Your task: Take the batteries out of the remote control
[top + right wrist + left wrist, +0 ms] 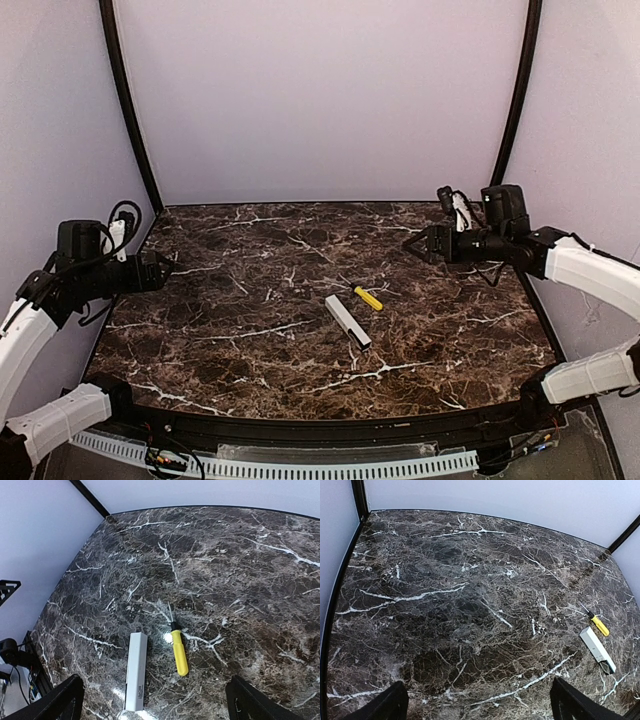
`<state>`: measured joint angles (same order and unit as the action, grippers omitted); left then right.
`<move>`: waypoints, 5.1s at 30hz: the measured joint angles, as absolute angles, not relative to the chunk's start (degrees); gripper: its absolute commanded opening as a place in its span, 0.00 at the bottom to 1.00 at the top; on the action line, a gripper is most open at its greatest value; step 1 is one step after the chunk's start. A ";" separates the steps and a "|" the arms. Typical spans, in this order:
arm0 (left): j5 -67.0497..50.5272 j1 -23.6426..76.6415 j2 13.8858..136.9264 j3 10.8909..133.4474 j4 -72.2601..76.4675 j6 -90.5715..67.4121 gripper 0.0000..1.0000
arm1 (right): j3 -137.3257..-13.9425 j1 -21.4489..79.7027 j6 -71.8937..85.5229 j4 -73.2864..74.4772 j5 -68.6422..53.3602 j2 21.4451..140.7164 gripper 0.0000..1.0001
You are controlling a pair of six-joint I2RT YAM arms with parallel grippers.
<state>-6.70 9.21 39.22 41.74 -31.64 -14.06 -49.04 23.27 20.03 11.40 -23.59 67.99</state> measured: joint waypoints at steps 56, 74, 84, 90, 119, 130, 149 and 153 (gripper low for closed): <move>-12.43 13.10 43.88 40.77 -31.35 -13.41 1.00 | -53.15 58.98 18.02 10.07 8.82 100.84 0.10; -38.76 14.85 53.21 43.83 -18.85 -19.75 1.00 | -58.61 59.00 4.69 7.77 10.50 96.84 0.09; -45.93 22.22 63.24 48.86 -10.83 -22.96 0.97 | -58.65 59.00 -7.64 1.69 8.23 87.37 0.10; -46.76 27.00 68.53 53.15 -7.20 -23.49 0.92 | -58.63 59.33 -10.96 1.21 6.48 85.23 0.10; -46.50 31.77 78.94 58.89 0.54 -29.02 0.05 | -58.59 62.39 -15.11 1.65 7.25 84.05 0.15; -45.15 31.79 78.72 57.65 4.34 -28.47 0.00 | -58.61 62.59 -12.47 1.08 10.61 84.05 0.98; -41.19 31.79 69.28 50.04 14.41 -24.97 0.00 | -56.38 47.40 2.68 -2.26 -14.63 75.09 0.99; -41.25 31.79 68.95 48.80 18.83 -25.85 0.00 | -53.36 44.38 7.49 -6.31 -25.10 73.91 0.99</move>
<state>-41.25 31.79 68.95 48.80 18.83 -25.85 -53.36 44.38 7.49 -6.31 -25.10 73.91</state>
